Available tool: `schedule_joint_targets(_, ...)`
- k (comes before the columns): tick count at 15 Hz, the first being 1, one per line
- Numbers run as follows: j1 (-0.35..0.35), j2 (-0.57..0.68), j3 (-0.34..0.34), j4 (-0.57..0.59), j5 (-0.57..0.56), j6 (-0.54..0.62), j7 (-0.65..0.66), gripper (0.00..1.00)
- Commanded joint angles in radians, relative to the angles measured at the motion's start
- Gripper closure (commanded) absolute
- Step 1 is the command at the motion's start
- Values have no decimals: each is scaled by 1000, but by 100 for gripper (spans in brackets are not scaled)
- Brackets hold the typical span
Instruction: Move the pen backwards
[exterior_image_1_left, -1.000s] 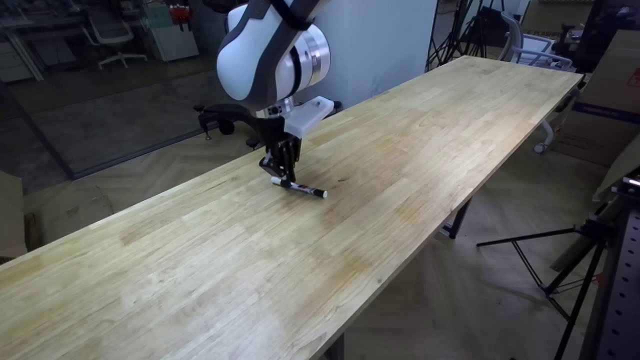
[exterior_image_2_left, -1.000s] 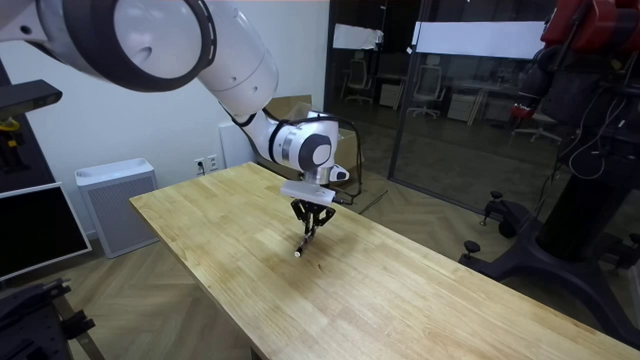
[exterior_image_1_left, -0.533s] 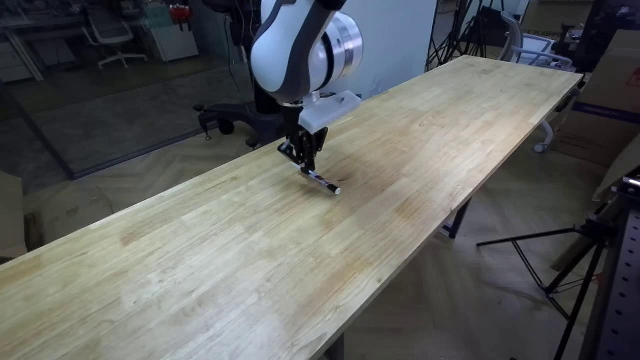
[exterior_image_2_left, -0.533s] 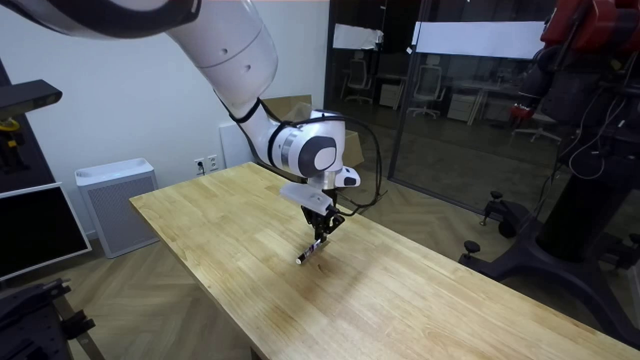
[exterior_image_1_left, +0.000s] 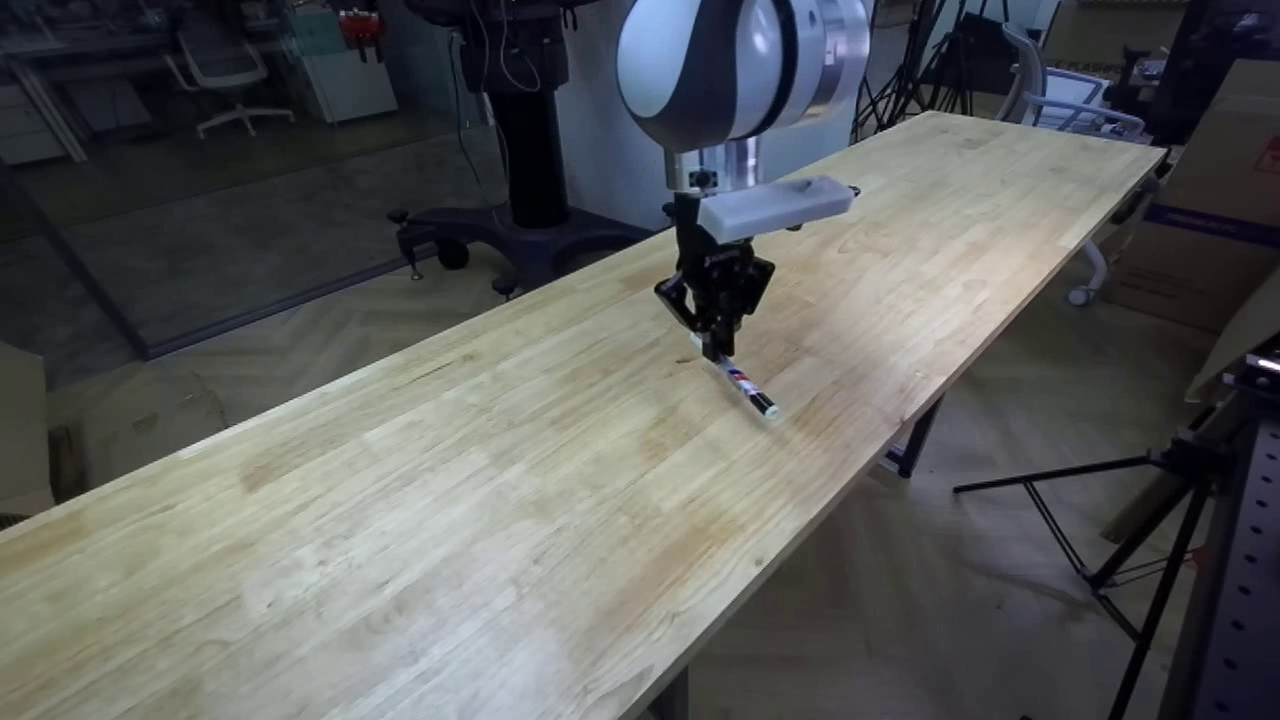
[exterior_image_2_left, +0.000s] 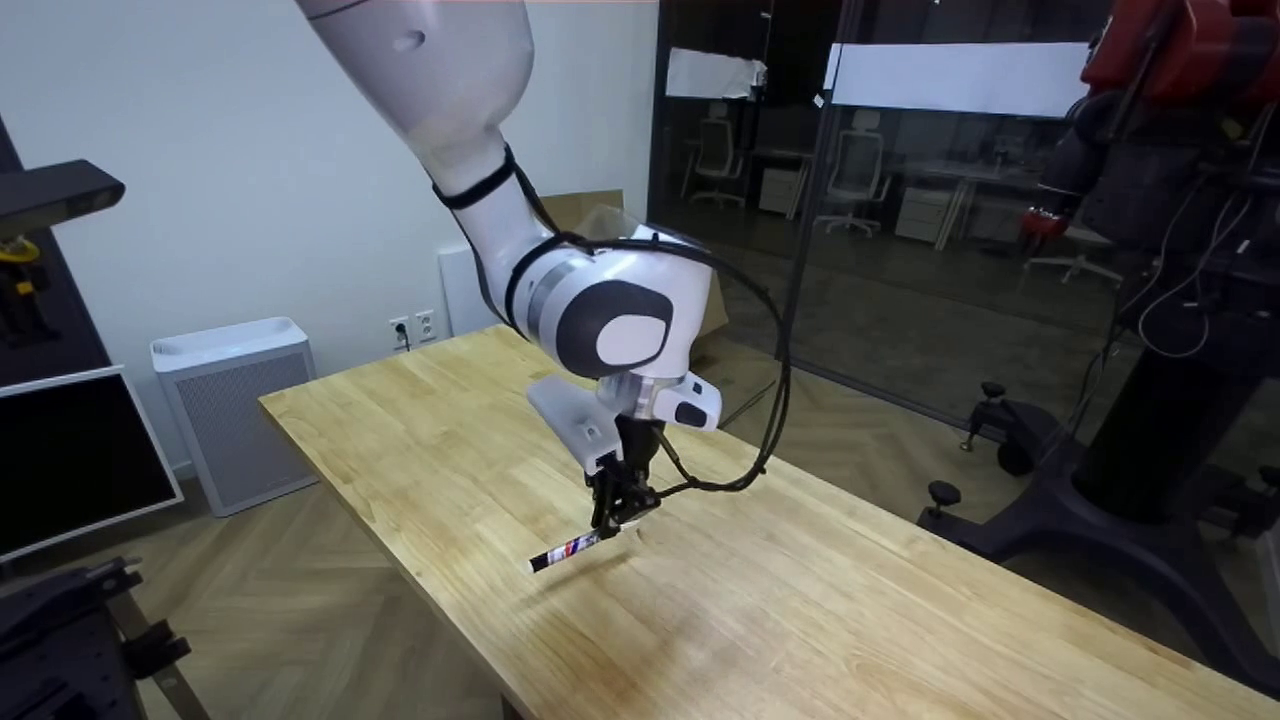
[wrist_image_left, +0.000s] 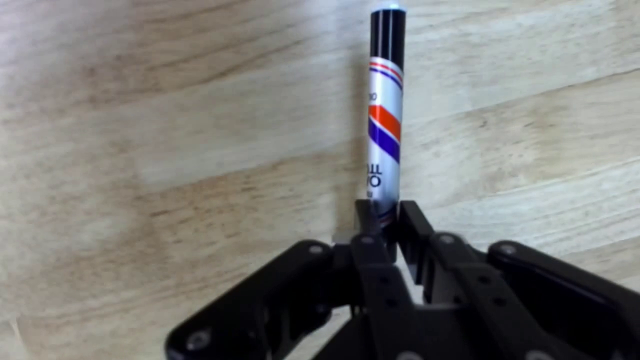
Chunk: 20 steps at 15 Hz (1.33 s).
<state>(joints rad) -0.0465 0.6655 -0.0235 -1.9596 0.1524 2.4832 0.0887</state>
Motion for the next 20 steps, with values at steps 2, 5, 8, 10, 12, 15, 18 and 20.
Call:
schedule_joint_targets(2,-45,-81,11,-136,67,69,4,96)
schedule_joint_targets(5,-65,-83,16,-160,91,99,-9,58)
schedule_joint_targets(8,-71,-76,17,-167,100,118,-13,45)
schedule_joint_targets(10,-70,-76,16,-169,100,123,-14,31)
schedule_joint_targets(12,-53,-85,7,-175,84,131,-2,17)
schedule_joint_targets(15,14,-116,-30,-201,30,160,54,1)
schedule_joint_targets(18,128,-155,-107,-234,-85,206,155,0)
schedule_joint_targets(20,201,-178,-156,-252,-168,234,232,0)
